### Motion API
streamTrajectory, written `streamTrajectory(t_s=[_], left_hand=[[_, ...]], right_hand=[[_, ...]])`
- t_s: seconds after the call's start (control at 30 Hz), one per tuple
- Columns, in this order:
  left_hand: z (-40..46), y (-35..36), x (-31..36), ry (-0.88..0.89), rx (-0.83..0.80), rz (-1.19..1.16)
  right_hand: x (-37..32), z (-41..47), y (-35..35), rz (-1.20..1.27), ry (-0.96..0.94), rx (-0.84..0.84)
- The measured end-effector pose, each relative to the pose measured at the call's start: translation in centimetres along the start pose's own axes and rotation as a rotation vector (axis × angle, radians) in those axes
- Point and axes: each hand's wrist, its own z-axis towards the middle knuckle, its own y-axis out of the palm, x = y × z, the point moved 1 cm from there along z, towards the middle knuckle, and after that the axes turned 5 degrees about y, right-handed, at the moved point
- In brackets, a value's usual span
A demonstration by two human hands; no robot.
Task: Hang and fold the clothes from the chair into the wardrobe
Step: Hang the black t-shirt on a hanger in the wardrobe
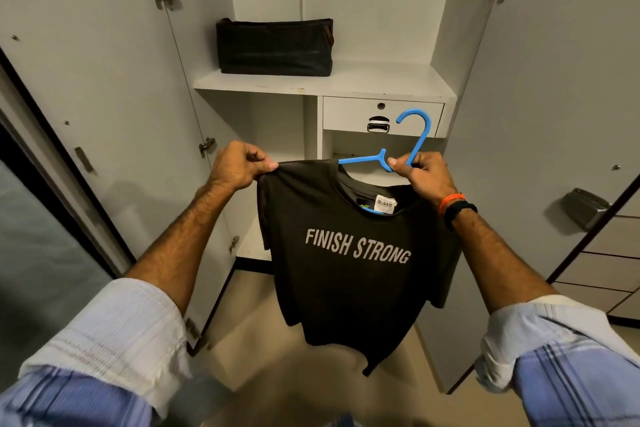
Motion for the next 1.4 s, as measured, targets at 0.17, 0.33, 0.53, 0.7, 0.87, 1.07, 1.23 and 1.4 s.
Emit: streamTrajectory(t_s=[0.17,0.33,0.53,0.7,0.87,1.07,1.23,1.4], left_hand=[[0.2,1.1,0.6,-0.017,0.069,0.06],[0.2,2.3,1.3,-0.018,-0.035,0.142],[-0.3,2.9,4.8,0.113,-0.297,0.056],[-0.6,4.2,5.0,0.099,-0.136,0.064],[-0.9,5.0,5.6,0.081,0.01,0.002],[-0.7,6.1,7.6,0.112,-0.057,0.061],[-1.2,6.1,7.7,0.209,-0.274,0.113],[-1.1,6.5,7.0,0.146,-0.125,0.087]], right_hand=[[0.3,-0.2,-0.2,-0.052,-0.02,-0.097],[-0.2,-0.3,0.3,0.004,-0.015,-0.065],[-0.5,-0.4,1.8,-0.018,-0.004,-0.07],[-1.4,-0.7,2.6,-0.061,-0.02,-0.102],[-1.5,-0.8,2.8,-0.089,-0.042,-0.113],[-1.8,-0.9,3.9,-0.112,-0.075,-0.139],[-1.4,-1.1,4.1,-0.091,-0.073,-0.156],[-1.2,-1.4,3.5,-0.158,-0.158,-0.186]])
